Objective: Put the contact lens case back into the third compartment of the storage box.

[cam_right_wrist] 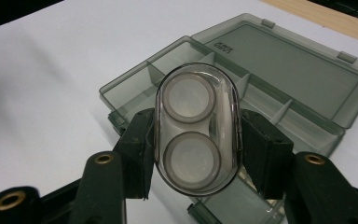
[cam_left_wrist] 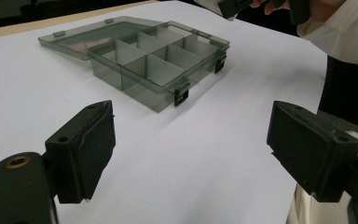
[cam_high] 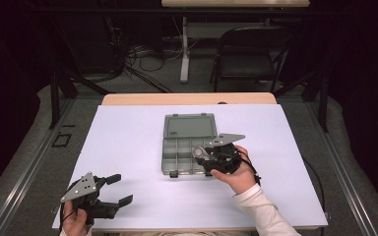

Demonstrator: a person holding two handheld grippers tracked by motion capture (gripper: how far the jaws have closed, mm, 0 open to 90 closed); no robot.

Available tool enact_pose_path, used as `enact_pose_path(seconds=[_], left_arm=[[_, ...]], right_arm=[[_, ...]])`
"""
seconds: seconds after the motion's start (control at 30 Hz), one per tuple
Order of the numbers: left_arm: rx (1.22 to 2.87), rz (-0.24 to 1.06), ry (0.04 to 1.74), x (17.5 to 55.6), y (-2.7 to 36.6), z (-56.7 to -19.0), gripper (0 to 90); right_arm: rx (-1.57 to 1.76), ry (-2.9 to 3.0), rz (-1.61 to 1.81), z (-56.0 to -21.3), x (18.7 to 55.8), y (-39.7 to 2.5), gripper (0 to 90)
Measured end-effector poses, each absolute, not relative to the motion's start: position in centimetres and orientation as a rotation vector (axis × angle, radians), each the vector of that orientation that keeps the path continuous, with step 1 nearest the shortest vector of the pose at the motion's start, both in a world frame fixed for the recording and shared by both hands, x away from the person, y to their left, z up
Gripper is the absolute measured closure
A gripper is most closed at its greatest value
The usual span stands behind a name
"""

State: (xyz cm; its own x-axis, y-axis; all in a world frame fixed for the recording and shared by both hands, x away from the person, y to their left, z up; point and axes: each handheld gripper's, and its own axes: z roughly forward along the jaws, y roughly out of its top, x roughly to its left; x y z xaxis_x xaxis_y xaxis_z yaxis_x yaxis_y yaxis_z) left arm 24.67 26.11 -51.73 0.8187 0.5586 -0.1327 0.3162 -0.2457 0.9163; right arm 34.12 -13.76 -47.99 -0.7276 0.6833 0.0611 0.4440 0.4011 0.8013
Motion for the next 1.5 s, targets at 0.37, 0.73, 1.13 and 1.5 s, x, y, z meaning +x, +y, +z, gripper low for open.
enact_pose_path(seconds=[0.37,0.73,1.13,1.5], left_arm=[[1.857,0.265,0.662,24.8,26.1,-51.7,15.8],[1.858,0.256,0.654,24.8,26.1,-51.7,15.8],[1.859,0.254,0.657,24.9,26.1,-51.8,15.7],[1.859,0.263,0.662,24.7,26.2,-51.8,15.8]], right_arm=[[1.043,2.309,1.234,-48.0,34.7,-15.2,48.7],[1.083,2.311,1.248,-48.3,35.4,-14.5,48.7],[1.165,2.352,1.21,-49.0,37.4,-13.9,48.7],[1.196,2.392,1.166,-48.7,39.5,-12.8,48.7]])
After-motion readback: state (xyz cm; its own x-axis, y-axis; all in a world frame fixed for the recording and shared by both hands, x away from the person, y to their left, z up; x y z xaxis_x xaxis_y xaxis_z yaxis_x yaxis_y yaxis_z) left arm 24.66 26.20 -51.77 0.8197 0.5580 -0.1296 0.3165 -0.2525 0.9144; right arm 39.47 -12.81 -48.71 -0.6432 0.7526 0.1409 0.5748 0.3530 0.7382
